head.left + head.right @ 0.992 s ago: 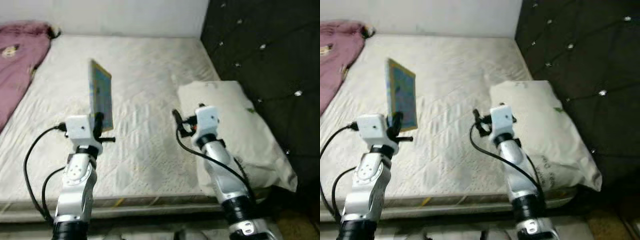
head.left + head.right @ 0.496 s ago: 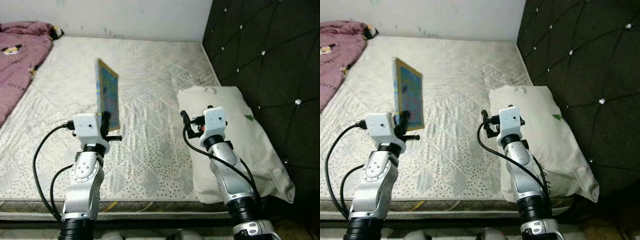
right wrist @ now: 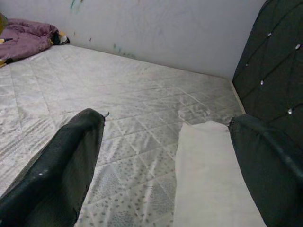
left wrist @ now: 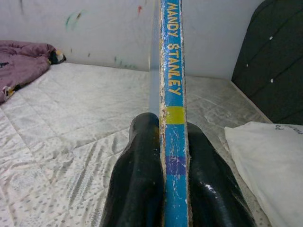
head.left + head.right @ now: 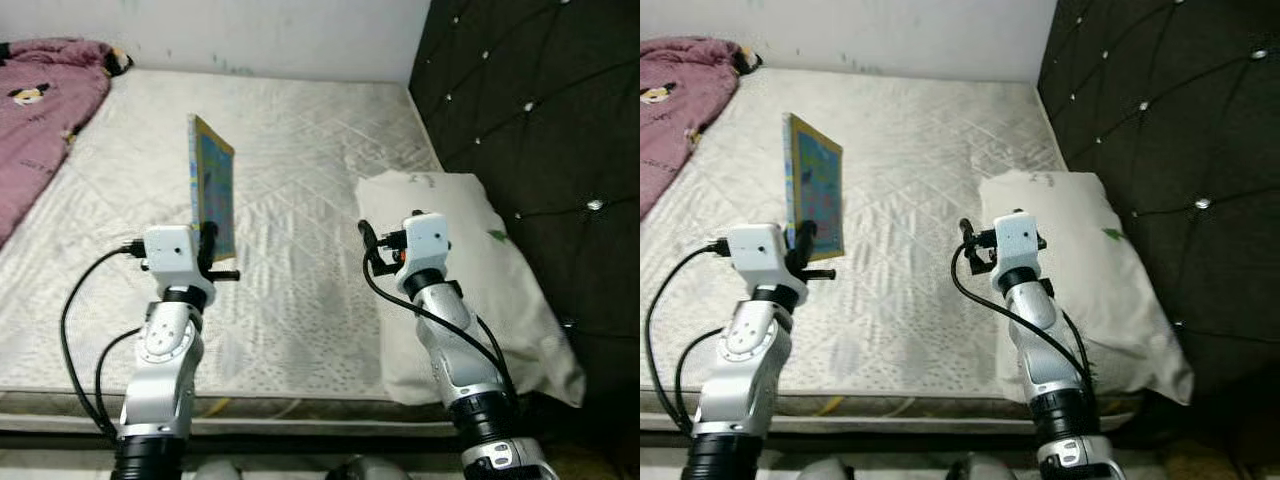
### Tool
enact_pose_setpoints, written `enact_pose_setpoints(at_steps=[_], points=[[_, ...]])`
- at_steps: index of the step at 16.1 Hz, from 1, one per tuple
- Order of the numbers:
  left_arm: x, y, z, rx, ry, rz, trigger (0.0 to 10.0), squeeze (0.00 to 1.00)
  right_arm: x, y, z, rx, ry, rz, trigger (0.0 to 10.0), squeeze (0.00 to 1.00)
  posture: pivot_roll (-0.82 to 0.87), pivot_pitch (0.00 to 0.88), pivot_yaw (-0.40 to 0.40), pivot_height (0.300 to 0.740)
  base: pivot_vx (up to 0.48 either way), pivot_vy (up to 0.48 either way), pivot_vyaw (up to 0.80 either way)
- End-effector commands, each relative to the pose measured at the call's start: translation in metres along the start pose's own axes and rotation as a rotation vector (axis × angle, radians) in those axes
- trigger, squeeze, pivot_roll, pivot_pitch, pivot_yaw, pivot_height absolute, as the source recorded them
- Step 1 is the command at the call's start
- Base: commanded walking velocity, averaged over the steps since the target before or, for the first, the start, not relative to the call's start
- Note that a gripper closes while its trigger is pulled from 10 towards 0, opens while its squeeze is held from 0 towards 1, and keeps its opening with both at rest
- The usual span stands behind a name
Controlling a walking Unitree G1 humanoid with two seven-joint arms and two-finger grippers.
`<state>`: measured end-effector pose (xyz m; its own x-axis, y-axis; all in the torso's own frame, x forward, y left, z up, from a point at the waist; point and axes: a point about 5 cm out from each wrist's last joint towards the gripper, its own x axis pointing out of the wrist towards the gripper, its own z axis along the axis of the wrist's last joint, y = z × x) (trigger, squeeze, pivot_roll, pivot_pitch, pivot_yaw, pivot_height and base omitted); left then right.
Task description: Clean up the room
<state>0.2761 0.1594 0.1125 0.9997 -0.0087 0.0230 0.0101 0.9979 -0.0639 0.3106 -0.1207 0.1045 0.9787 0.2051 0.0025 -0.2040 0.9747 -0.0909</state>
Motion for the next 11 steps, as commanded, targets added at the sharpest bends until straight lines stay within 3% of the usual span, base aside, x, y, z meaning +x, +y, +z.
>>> enact_pose_setpoints(at_steps=[1,4,10,11], points=[[0.0039,-0.0064,0.0079,-0.005,-0.038,-0.019,10.0,0.00,0.0025,-0.0043,0.0023,-0.003,0.000,-0.007,10.0,0.00,-0.06,0.000,-0.034,0.740,0.000,-0.480,0.00],[0.0045,-0.0061,0.0084,0.003,-0.039,-0.018,10.0,0.00,0.0032,-0.0045,0.0025,-0.002,-0.001,-0.008,10.0,0.00,-0.06,0.000,-0.034,0.740,0.000,-0.444,0.00],[0.0059,-0.0047,0.0080,-0.006,-0.037,0.009,10.0,0.00,0.0048,-0.0060,0.0033,-0.005,-0.002,-0.016,10.0,0.00,-0.06,0.000,-0.036,0.740,0.000,0.000,0.00],[0.0060,-0.0047,0.0078,-0.010,-0.036,0.008,10.0,0.00,0.0050,-0.0060,0.0032,-0.005,-0.001,-0.017,10.0,0.00,-0.06,0.000,-0.037,0.740,0.000,0.000,-0.65]])
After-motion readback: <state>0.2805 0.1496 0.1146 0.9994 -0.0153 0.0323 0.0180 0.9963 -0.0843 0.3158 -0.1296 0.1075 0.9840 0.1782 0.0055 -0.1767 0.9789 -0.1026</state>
